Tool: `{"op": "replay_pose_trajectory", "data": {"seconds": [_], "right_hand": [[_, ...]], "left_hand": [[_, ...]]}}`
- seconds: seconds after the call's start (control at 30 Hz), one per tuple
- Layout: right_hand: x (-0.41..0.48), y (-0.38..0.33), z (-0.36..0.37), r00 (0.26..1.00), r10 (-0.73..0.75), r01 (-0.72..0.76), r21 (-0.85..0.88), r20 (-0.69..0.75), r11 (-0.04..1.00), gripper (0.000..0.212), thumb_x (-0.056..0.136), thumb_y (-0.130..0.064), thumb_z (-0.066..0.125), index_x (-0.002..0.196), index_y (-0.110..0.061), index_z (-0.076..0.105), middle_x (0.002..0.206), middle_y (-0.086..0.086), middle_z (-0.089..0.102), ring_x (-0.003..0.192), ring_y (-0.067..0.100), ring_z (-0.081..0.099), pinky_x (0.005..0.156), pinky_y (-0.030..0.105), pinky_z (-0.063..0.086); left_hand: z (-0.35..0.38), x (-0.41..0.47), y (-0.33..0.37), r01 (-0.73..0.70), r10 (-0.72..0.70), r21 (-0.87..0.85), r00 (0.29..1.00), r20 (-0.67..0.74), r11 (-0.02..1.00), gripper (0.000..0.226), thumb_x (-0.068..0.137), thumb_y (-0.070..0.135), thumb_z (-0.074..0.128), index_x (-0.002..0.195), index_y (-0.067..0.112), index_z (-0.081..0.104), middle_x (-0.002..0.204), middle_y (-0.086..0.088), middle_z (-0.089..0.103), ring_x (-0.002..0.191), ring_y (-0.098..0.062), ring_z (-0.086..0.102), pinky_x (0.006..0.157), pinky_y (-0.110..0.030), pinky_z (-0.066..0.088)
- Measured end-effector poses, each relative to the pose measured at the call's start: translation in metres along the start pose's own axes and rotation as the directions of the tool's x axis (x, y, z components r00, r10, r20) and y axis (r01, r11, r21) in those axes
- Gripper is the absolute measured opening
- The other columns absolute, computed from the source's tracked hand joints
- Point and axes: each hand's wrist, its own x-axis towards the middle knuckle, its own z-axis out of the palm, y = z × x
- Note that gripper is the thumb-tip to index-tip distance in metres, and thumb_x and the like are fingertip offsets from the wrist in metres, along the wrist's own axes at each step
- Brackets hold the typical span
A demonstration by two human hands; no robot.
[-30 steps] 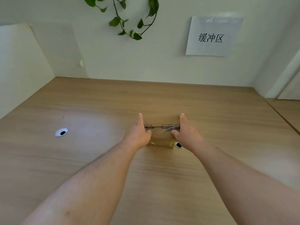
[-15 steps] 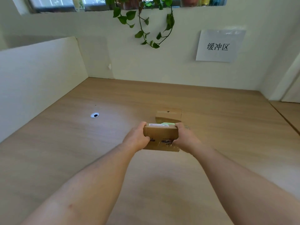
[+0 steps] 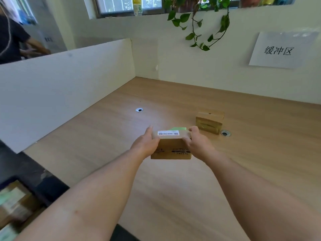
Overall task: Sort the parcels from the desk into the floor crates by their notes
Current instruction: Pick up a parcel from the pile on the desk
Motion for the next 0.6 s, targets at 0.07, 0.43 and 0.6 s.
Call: {"op": "replay_pose_trajectory", "data": {"seconds": [0.07, 0.43, 0.6], "right_hand": [[-0.003, -0.008, 0.010, 0.997, -0.032, 0.033, -0.014, 0.065, 0.999, 0.059, 0.101, -0.029, 0.040, 0.153, -0.021, 0.013, 0.134, 0.015, 0.053, 0.107, 0.032, 0.057, 0.089, 0.045, 0.049], [-0.003, -0.068, 0.059, 0.977, -0.159, 0.157, 0.023, 0.145, 0.987, 0.084, 0.091, -0.020, 0.053, 0.155, -0.029, -0.001, 0.143, 0.015, 0.044, 0.110, 0.030, 0.053, 0.089, 0.036, 0.048], [-0.007, -0.126, 0.098, 0.951, -0.238, 0.236, 0.032, 0.197, 0.971, 0.081, 0.088, -0.013, 0.055, 0.154, -0.033, 0.012, 0.140, 0.011, 0.042, 0.110, 0.026, 0.050, 0.085, 0.036, 0.051]], "left_hand": [[-0.006, -0.006, -0.011, 0.028, -0.028, -0.012, 1.000, 0.004, 1.000, 0.056, 0.099, 0.039, 0.033, 0.152, 0.041, 0.014, 0.147, -0.006, 0.039, 0.116, -0.031, 0.050, 0.097, -0.044, 0.048], [-0.048, -0.024, -0.080, 0.115, -0.123, -0.088, 0.989, -0.084, 0.989, 0.035, 0.093, 0.029, 0.047, 0.126, 0.026, 0.034, 0.111, -0.006, 0.054, 0.085, -0.025, 0.055, 0.083, -0.038, 0.054], [-0.091, -0.035, -0.136, 0.173, -0.193, -0.136, 0.969, -0.152, 0.976, 0.025, 0.096, 0.034, 0.043, 0.116, 0.022, 0.035, 0.108, -0.005, 0.055, 0.081, -0.020, 0.054, 0.081, -0.037, 0.053]]}}
